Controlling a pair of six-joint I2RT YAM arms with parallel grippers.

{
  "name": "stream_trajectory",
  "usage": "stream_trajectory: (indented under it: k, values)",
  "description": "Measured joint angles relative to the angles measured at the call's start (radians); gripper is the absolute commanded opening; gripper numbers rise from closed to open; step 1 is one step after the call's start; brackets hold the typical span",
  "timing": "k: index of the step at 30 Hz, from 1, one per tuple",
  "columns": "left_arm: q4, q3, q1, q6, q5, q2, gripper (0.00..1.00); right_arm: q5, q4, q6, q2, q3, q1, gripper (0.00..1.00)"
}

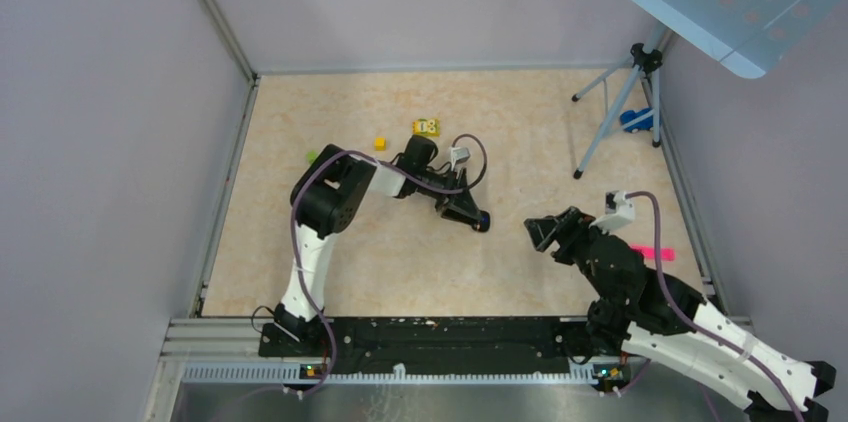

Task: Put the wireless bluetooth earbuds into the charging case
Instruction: Close the charging case with the earbuds at the center of the board, then reset both arms

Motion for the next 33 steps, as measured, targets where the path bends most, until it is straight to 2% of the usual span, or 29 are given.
stream_trajectory:
  k: [5,13,18,22,24,28,33]
  values:
    - [-0.072,0.000,-0.005,0.043,-0.042,-0.053,0.82,-0.014,0.003,-0.018,0.106,0.003,0.000,0.77]
    - [-0.290,-0.043,-0.007,0.198,-0.270,-0.276,0.86,-0.004,-0.052,-0.036,0.476,0.149,0.000,0.89]
    - [-0.427,-0.146,0.003,0.273,-0.423,-0.521,0.86,0.029,-0.067,-0.047,0.667,0.239,0.000,0.89]
    - [-0.547,-0.202,0.008,0.318,-0.597,-0.755,0.87,0.032,-0.053,-0.076,0.723,0.245,0.000,0.88]
    - [-0.600,-0.219,0.008,0.335,-0.706,-0.884,0.97,0.032,-0.039,-0.094,0.746,0.245,0.000,0.88]
    - [-0.662,-0.270,0.009,0.320,-0.956,-1.135,0.99,0.026,0.009,-0.126,0.787,0.245,0.000,0.88]
    - [-0.678,-0.410,0.013,0.260,-1.184,-1.369,0.99,0.018,0.046,-0.134,0.840,0.245,0.000,0.87]
